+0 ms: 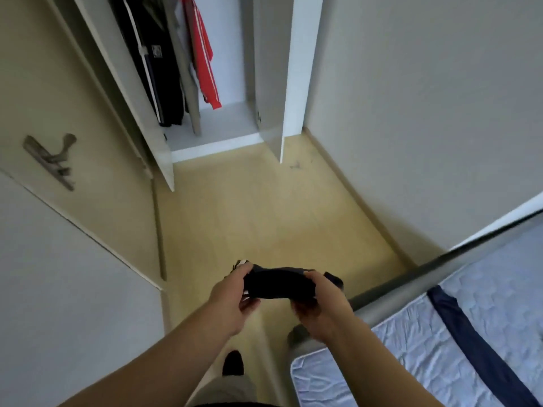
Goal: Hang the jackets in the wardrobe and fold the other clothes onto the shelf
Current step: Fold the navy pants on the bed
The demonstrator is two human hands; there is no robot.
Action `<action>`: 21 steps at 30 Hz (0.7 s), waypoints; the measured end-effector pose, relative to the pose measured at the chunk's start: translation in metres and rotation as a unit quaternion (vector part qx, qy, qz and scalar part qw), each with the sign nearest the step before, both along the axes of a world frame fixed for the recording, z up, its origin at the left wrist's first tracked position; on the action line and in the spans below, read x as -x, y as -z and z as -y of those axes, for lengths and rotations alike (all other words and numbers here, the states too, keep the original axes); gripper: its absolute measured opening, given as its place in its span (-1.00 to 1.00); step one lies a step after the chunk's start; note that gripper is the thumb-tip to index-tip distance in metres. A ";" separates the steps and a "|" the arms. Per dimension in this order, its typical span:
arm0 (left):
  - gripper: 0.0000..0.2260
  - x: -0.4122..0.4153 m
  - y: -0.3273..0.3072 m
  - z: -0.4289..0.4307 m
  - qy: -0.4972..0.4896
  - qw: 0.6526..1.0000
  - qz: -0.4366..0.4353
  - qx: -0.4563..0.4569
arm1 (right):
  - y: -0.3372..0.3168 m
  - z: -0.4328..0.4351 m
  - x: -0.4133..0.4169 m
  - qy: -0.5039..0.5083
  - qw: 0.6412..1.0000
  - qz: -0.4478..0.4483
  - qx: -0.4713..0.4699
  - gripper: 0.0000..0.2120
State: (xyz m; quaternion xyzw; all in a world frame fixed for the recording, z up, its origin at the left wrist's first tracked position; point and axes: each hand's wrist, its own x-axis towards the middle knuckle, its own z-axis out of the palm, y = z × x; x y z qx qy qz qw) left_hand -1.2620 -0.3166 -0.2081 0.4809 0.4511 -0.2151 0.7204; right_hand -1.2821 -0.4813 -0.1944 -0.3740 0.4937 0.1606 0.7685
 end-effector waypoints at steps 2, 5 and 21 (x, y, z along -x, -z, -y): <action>-0.67 -0.045 -0.007 -0.025 -0.027 0.999 0.012 0.023 | -0.002 -0.026 -0.043 -0.008 1.000 0.007 -0.007 -0.68; -0.69 -0.110 -0.025 -0.056 -0.044 0.998 0.021 0.035 | -0.014 -0.055 -0.106 -0.003 1.000 0.007 -0.006 -0.72; -0.77 -0.526 -0.119 -0.097 -0.103 0.982 0.154 0.035 | -0.117 -0.099 -0.536 -0.056 0.988 0.144 -0.023 -0.90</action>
